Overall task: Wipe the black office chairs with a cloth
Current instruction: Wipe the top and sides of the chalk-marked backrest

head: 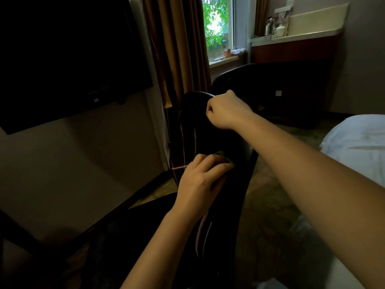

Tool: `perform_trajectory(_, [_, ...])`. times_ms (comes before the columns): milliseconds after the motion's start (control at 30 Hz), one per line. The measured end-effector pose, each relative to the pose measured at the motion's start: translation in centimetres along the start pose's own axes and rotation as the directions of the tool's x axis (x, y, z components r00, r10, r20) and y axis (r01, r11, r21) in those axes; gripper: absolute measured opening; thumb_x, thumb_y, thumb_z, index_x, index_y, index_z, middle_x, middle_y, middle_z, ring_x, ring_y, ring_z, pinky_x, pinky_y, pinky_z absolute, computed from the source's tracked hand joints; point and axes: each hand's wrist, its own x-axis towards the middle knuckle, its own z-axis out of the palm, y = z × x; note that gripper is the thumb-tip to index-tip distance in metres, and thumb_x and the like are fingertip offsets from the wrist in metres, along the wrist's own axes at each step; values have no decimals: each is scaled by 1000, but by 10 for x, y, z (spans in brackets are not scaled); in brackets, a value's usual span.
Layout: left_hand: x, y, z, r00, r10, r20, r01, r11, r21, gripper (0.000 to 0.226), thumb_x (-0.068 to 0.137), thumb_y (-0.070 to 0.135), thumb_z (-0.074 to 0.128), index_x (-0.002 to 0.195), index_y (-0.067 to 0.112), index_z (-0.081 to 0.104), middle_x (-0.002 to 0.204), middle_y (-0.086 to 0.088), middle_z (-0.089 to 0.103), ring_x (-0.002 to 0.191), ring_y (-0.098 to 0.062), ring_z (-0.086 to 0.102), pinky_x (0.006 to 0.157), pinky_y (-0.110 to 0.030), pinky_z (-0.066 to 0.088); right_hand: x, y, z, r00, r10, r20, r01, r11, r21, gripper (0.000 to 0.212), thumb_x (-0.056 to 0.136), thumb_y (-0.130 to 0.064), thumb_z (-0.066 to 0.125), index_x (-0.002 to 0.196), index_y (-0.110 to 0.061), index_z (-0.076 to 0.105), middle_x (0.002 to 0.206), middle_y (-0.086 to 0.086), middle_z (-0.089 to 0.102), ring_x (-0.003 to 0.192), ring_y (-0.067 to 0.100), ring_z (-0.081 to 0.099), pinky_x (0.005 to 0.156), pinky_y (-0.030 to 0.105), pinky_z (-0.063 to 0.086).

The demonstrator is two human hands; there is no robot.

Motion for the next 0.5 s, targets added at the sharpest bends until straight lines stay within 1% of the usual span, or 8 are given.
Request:
perform_trajectory(100, [6,-5,3,998,-59,-33,60,998,29,26,94,23,51,114,19,67,111,0,62,96,-19,52,72,-37,49,5,-3,1,1000,2,4,-2,1000,-8,26,99,-22,43,119,-15,58,129,19,43,89,20,40,77,38,50])
perform_trajectory(167, [7,-6,5,993,-107,-45,109,994,24,28,93,24,51,115,20,67,111,1,62,96,-18,52,72,-36,49,10,-3,3,1000,2,7,-2,1000,-8,26,98,-20,43,118,-15,59,129,19,43,88,21,43,71,37,46])
perform_trajectory(233, [7,-4,8,981,-181,-67,181,983,-9,28,92,24,50,115,20,67,112,2,61,97,-16,51,74,-33,49,15,-3,4,1000,2,11,-2,1000,-1,26,98,-20,43,118,-16,60,128,19,45,93,23,46,70,36,44])
perform_trajectory(300, [4,2,13,956,-279,-91,273,959,-75,26,92,20,55,114,19,67,111,3,60,98,-14,51,77,-30,49,17,-2,5,1000,-1,13,1,1000,9,26,97,-20,43,117,-16,61,126,19,47,97,24,48,71,36,46])
perform_trajectory(367, [-1,11,18,930,-351,-111,336,933,-129,24,91,13,60,113,17,67,111,2,58,101,-12,49,82,-23,45,18,0,5,1000,-8,16,8,1000,19,26,97,-21,43,114,-17,62,124,19,50,105,26,48,72,37,47])
perform_trajectory(433, [-10,19,23,921,-367,-132,348,926,-145,25,89,12,61,113,15,67,112,1,56,105,-10,48,86,-15,39,17,3,6,1000,-10,13,10,999,32,25,97,-22,44,110,-18,64,123,18,52,109,26,49,72,37,49])
perform_trajectory(500, [-21,23,27,923,-356,-145,335,930,-152,28,87,14,60,115,16,65,114,1,55,109,-10,48,89,-14,39,15,6,7,1000,-13,2,13,999,49,25,96,-23,44,107,-19,66,122,16,54,109,26,50,74,38,51])
